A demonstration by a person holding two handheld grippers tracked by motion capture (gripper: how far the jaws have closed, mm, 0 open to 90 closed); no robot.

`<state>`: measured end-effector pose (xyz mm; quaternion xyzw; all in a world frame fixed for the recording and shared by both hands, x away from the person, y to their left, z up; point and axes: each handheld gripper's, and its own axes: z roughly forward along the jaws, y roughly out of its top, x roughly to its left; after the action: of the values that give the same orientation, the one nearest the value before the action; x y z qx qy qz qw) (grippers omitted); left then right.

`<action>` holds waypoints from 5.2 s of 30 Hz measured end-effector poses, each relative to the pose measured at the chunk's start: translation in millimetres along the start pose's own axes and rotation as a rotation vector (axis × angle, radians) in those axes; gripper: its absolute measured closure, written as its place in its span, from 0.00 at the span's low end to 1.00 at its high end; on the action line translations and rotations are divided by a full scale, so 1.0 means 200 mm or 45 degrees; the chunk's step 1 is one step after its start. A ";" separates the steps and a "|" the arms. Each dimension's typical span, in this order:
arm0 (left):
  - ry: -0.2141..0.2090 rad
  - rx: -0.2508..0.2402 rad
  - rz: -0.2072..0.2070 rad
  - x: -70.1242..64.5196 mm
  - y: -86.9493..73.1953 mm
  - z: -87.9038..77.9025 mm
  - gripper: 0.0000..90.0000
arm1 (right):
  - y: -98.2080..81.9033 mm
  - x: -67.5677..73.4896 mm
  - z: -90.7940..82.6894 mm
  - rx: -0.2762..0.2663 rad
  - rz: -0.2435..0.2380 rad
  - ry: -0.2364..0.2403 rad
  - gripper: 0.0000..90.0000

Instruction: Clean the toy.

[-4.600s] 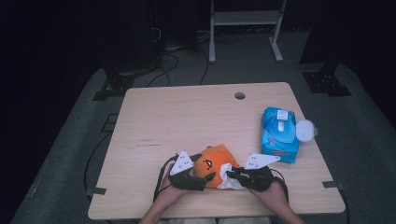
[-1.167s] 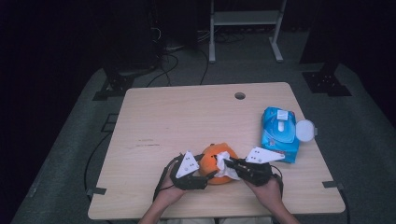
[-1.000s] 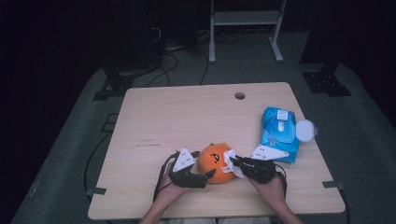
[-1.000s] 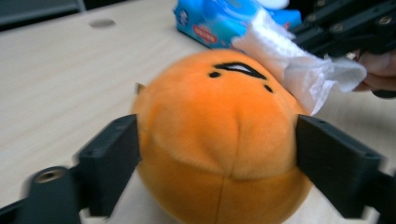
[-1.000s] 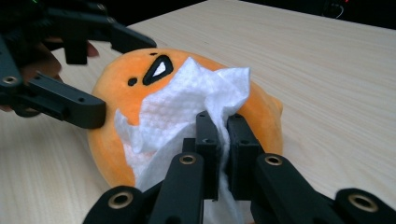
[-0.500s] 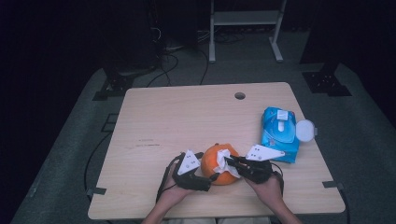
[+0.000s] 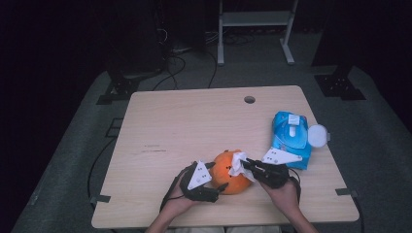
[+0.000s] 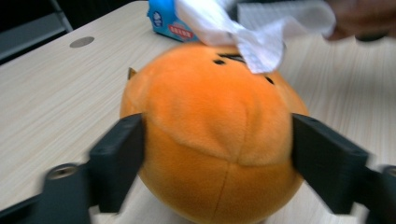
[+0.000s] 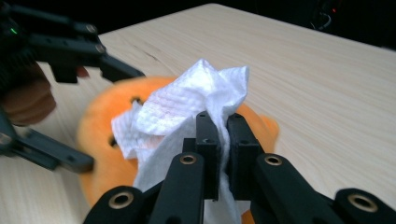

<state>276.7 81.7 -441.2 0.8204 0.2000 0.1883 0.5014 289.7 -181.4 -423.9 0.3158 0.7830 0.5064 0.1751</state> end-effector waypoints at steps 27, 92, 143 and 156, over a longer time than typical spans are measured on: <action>0.007 0.016 0.019 0.03 -0.03 -0.02 0.29 | -0.09 -0.06 0.02 0.058 0.097 0.015 0.94; -0.047 0.040 0.044 -0.02 0.00 0.00 0.32 | -0.03 0.02 0.02 -0.014 0.104 0.081 0.93; 0.004 0.016 -0.080 0.02 0.03 -0.01 0.15 | -0.07 -0.02 0.04 -0.018 0.148 0.102 0.94; -0.017 0.024 -0.116 0.02 0.02 -0.01 0.13 | -0.02 0.06 0.04 -0.025 0.072 0.135 0.94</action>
<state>280.3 83.2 -436.4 0.8165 0.2356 0.1578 0.5029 284.1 -169.2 -431.0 0.3088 0.7769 0.5348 0.1223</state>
